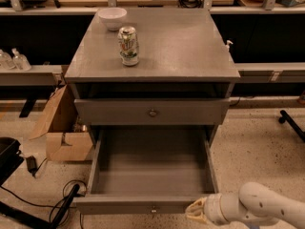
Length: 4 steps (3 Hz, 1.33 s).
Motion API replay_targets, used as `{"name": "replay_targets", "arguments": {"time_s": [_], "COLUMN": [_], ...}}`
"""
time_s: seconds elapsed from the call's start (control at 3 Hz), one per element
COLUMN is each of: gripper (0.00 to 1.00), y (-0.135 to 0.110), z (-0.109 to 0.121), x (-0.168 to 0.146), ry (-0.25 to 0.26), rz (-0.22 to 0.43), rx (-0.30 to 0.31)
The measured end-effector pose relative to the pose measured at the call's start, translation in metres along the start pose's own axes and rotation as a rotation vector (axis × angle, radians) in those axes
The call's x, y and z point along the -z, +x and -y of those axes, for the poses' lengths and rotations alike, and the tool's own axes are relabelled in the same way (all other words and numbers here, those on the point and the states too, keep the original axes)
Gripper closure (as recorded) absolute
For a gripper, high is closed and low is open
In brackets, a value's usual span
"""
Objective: Close middle drawer
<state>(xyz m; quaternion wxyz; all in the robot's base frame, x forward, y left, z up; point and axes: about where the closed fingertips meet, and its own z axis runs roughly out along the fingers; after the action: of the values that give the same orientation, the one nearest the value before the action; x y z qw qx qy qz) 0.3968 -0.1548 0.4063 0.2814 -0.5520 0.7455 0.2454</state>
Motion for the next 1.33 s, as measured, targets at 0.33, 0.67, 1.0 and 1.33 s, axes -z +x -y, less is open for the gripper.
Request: {"name": "replay_targets", "arguments": {"time_s": [0.33, 0.67, 1.0, 1.33], "gripper": [1.0, 1.0, 1.0, 1.0], "y": [-0.006, -0.006, -0.012, -0.013], "z": [0.024, 0.02, 0.044, 0.046], "x": [-0.007, -0.006, -0.012, -0.014], "ry": [0.003, 0.003, 0.007, 0.007], "rz": [0.018, 0.018, 0.035, 0.039], "rx": [0.019, 0.019, 0.035, 0.038]}}
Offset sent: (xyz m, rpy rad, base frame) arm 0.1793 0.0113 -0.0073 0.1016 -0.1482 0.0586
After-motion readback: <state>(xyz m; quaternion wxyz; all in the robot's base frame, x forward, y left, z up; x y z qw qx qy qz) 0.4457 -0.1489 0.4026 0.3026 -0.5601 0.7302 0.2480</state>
